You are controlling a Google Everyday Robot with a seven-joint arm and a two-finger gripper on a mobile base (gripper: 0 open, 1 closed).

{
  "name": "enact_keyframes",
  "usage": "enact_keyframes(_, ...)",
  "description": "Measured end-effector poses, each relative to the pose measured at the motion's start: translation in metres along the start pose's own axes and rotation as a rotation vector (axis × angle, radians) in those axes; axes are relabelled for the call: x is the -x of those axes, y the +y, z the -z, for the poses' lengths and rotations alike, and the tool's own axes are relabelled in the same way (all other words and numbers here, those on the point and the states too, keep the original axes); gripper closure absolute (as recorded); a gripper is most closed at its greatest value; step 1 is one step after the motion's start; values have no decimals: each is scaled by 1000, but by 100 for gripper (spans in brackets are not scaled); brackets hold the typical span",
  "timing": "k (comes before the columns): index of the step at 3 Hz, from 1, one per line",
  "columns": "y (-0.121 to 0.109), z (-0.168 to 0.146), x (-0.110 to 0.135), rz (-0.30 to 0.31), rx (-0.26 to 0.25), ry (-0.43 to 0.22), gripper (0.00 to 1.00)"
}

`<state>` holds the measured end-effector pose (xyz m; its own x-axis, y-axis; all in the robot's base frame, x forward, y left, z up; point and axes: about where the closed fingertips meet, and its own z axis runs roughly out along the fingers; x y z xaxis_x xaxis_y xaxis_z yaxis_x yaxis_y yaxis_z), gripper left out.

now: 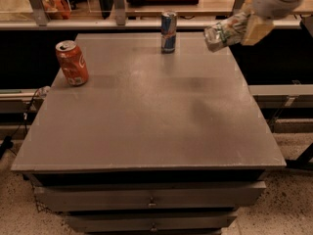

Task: Place 7up can upright

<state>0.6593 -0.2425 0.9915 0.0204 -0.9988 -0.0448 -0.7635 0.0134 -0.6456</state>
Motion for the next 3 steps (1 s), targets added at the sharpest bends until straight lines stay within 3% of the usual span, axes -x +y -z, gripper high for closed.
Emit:
enact_keyframes(1, -1, 12, -31, 70, -95, -4, 100)
enact_keyframes(2, -3, 12, -32, 75, -101, 1, 100)
enact_keyframes(3, -1, 7, -29, 225, -195, 48, 100)
